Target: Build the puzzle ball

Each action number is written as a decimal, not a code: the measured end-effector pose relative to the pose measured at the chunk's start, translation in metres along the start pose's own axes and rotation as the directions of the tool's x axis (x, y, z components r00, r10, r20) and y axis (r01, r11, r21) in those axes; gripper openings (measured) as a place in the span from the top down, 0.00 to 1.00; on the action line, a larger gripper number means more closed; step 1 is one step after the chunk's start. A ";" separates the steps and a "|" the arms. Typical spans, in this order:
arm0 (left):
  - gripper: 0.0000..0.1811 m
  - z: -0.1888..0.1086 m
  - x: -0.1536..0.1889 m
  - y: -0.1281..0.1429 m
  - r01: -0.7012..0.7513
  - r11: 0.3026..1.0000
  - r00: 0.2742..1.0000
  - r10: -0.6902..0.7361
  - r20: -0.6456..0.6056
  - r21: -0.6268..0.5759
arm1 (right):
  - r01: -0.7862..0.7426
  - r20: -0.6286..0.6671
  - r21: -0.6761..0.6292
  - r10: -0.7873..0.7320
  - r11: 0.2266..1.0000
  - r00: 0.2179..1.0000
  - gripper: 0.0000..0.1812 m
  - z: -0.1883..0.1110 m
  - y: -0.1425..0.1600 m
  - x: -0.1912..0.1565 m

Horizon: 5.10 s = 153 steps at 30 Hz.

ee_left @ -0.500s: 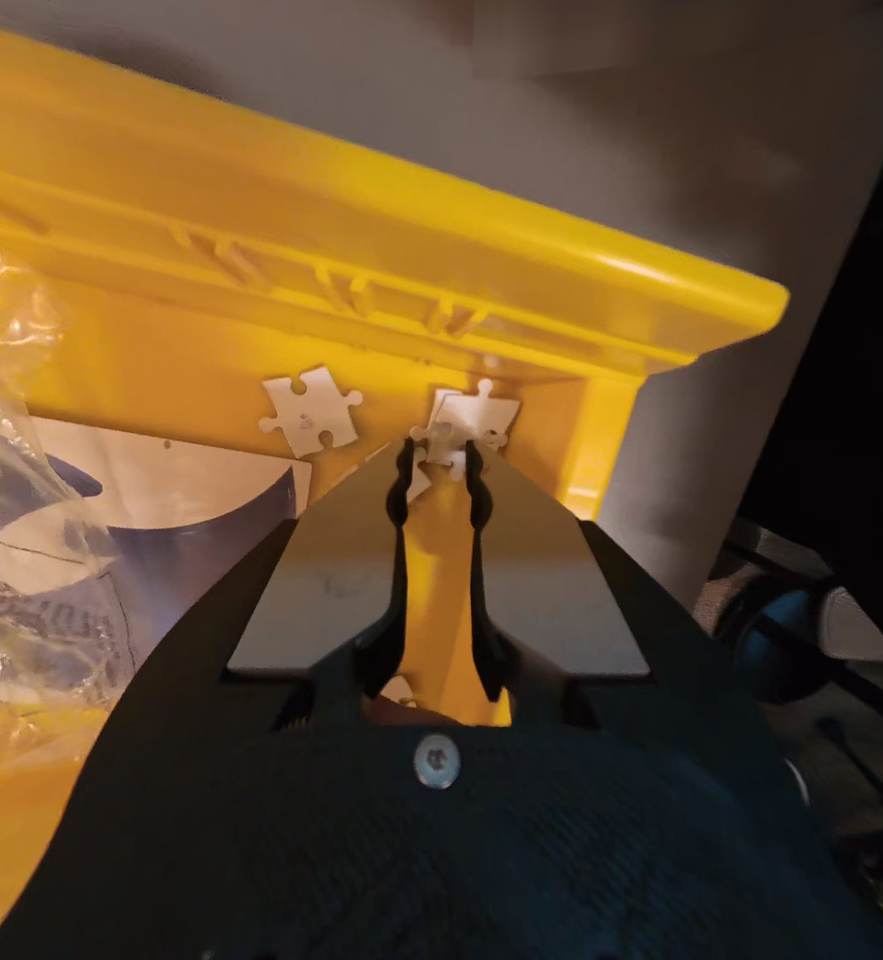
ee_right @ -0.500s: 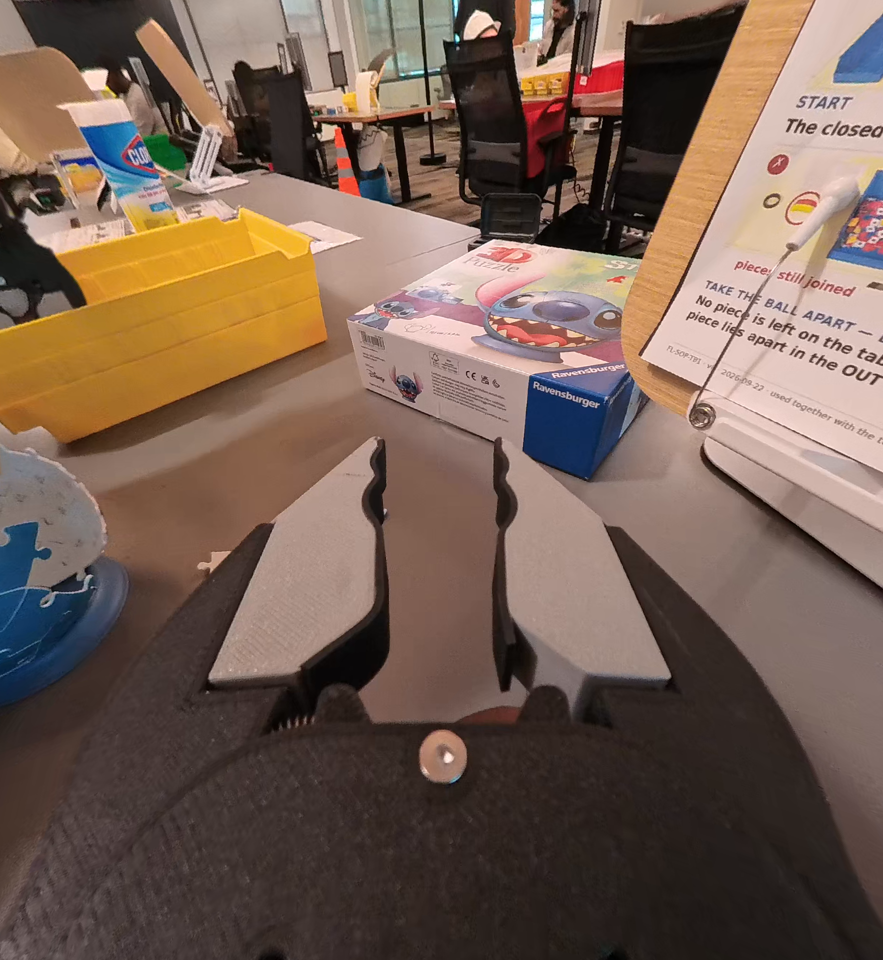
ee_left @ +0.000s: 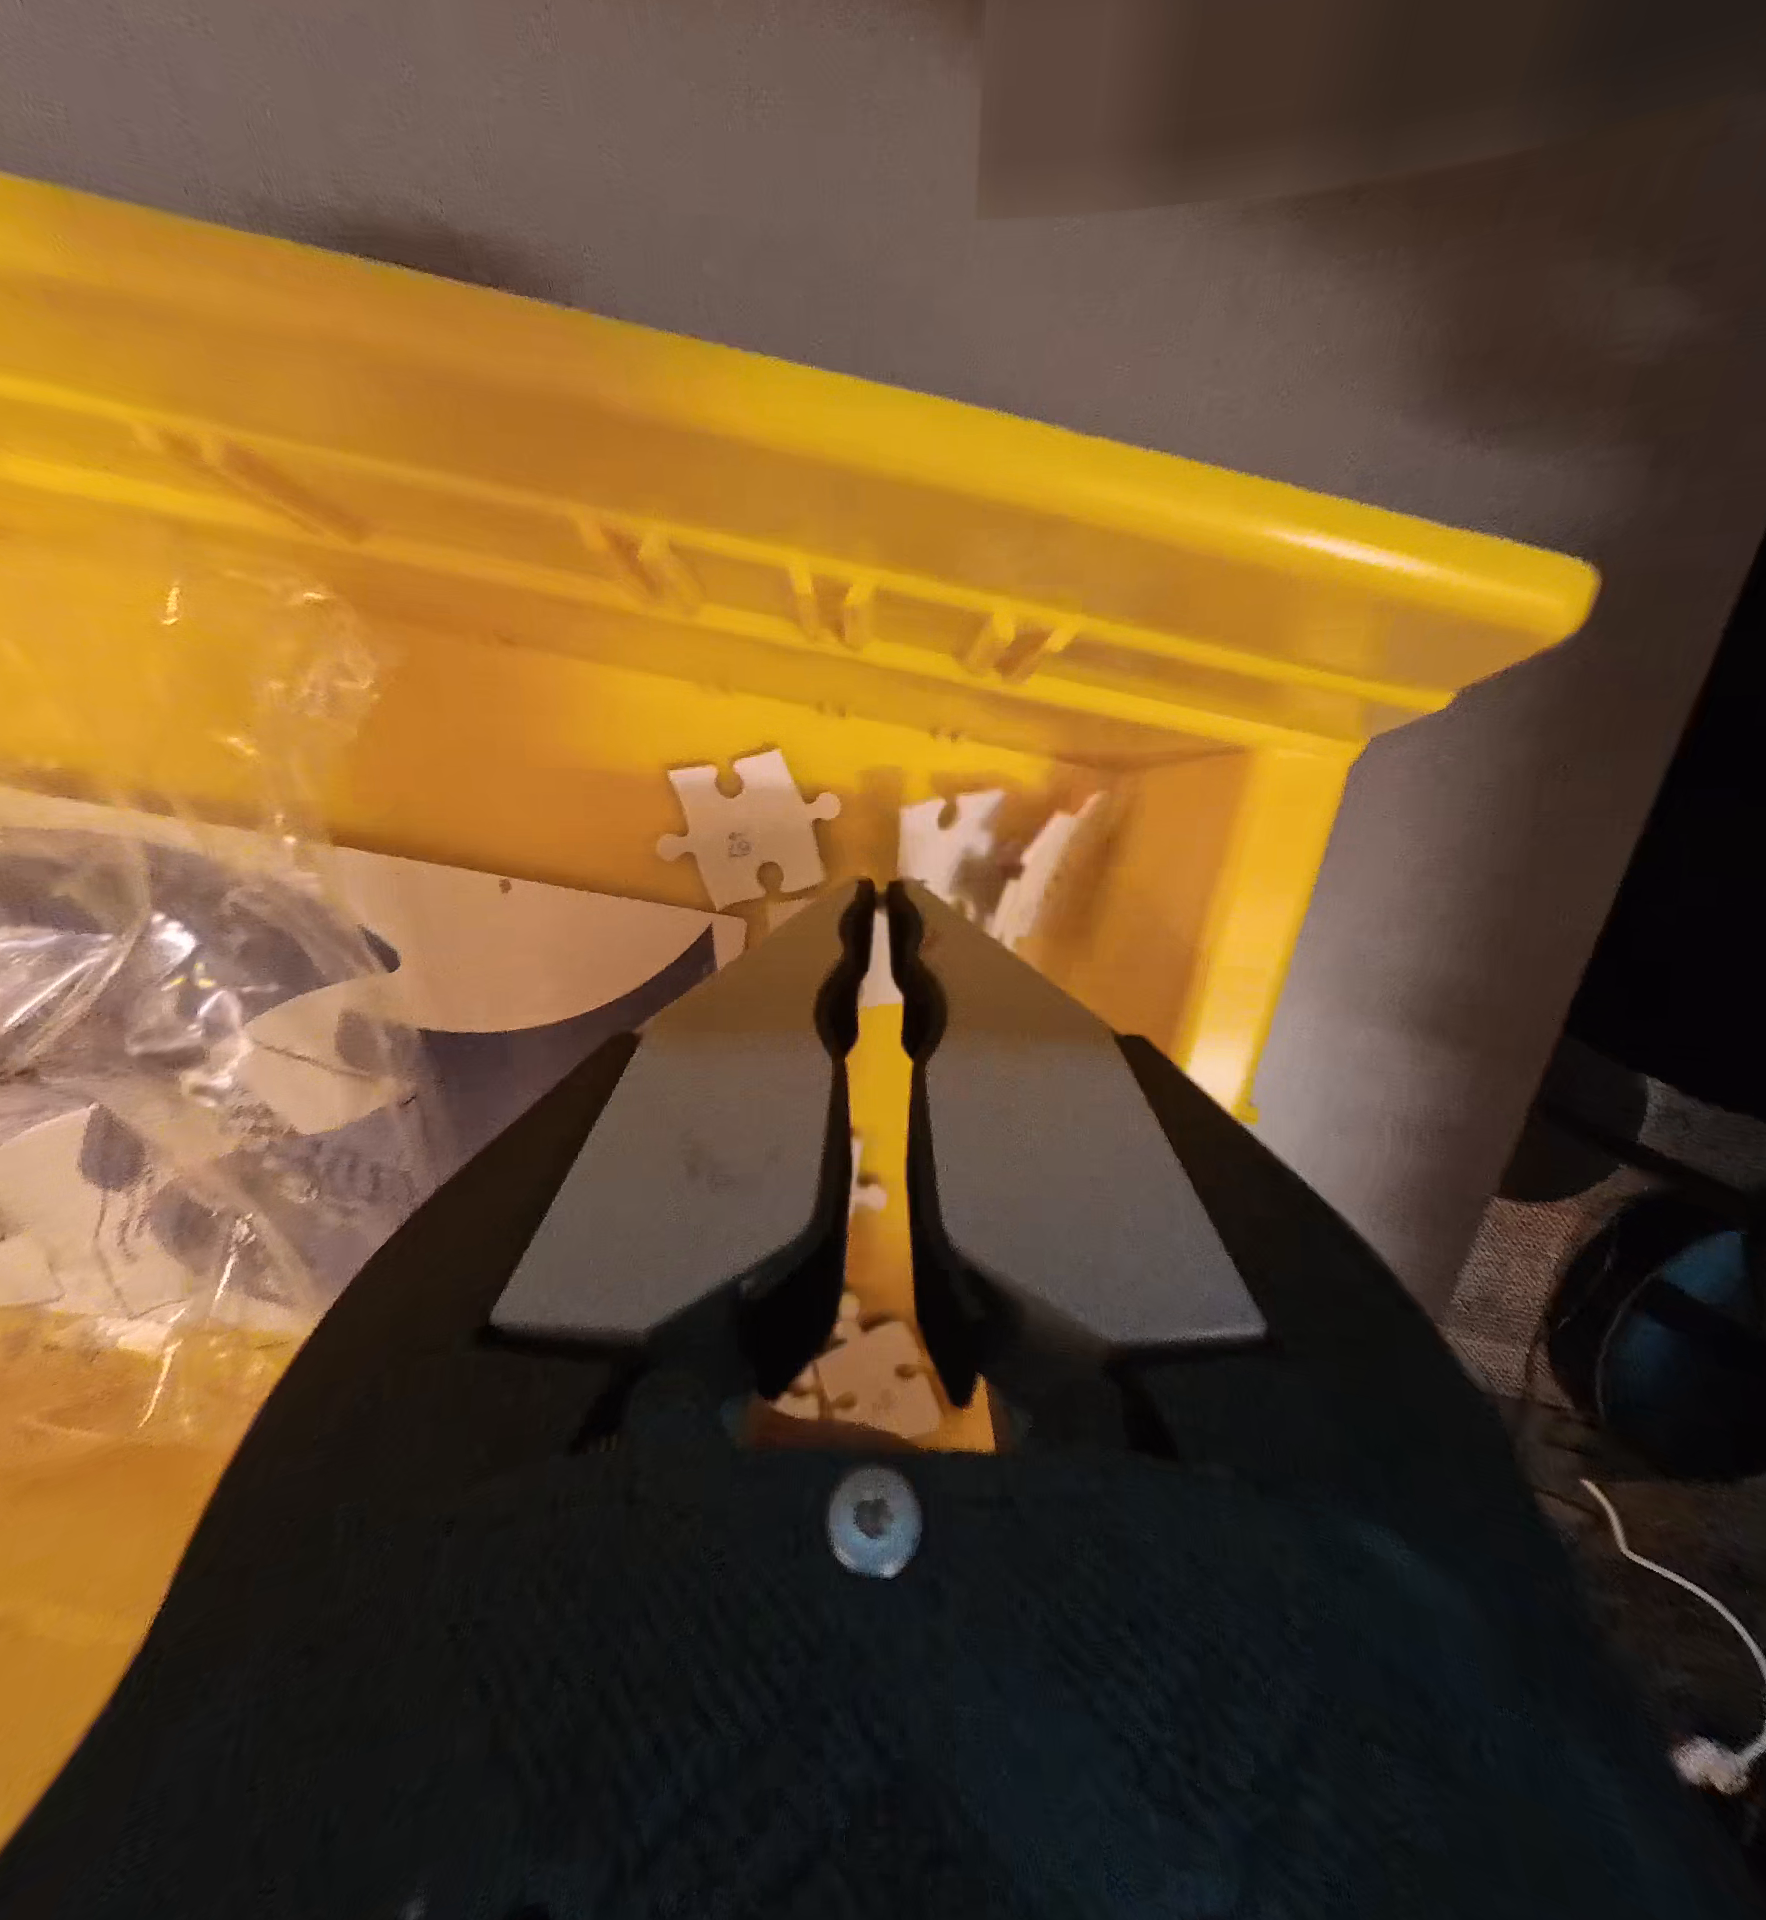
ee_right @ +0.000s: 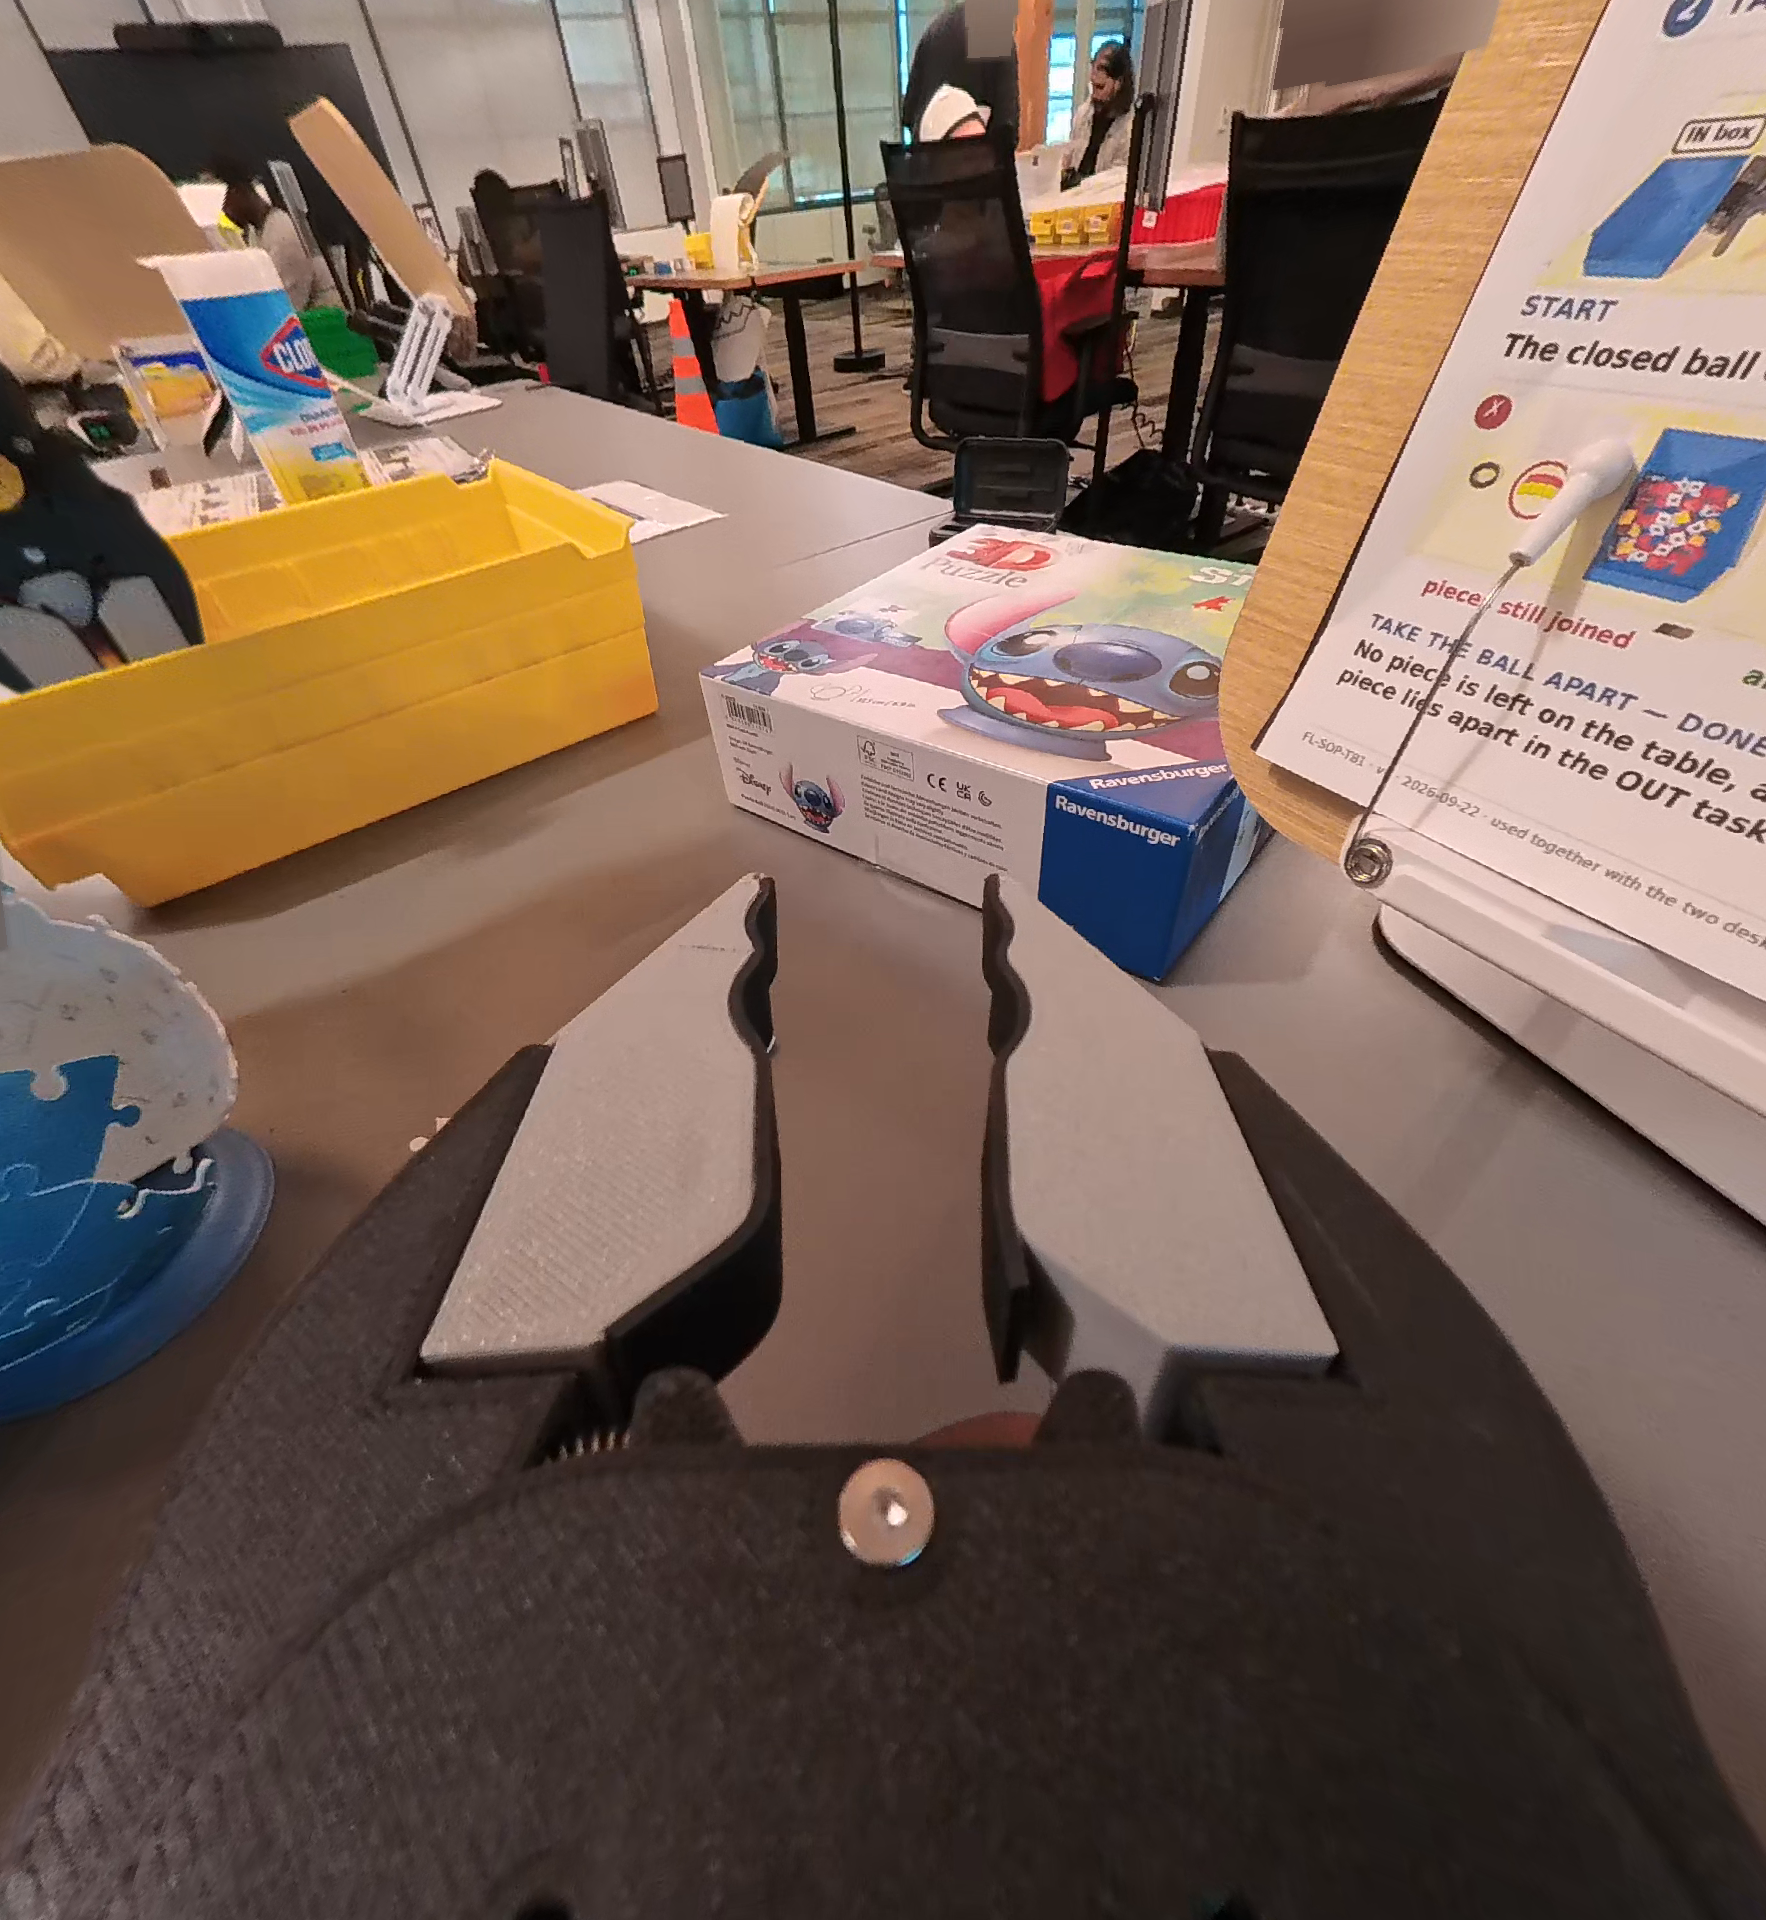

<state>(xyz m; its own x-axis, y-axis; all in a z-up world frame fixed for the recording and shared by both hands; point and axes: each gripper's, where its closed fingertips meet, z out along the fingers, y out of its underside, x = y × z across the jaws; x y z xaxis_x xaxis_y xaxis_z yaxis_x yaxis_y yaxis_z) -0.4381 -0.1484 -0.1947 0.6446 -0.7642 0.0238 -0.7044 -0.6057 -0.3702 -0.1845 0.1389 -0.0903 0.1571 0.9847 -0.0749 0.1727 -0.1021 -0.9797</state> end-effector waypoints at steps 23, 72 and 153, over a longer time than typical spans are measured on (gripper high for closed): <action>0.88 0.000 0.023 -0.009 0.016 1.000 0.997 -0.016 -0.079 -0.002 | 0.010 0.018 0.038 -0.011 0.999 1.000 0.81 -0.007 -0.013 -0.009; 0.87 0.012 0.000 0.013 0.224 0.974 0.968 -0.218 0.128 -0.037 | 0.028 0.071 0.132 -0.038 0.991 0.997 0.83 -0.028 -0.038 -0.027; 0.41 0.015 0.128 -0.206 0.463 0.656 0.886 -0.346 -0.307 0.596 | -0.259 0.659 -0.564 0.617 0.784 0.430 0.60 -0.035 0.049 -0.220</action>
<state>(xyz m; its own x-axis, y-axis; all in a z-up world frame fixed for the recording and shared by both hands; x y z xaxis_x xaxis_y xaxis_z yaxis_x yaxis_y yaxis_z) -0.2056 -0.1184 -0.1293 0.7238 -0.5358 0.4348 0.0133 -0.6192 -0.7851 -0.1764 -0.0875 -0.1152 -0.4669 0.4539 -0.7589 0.6431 -0.4148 -0.6437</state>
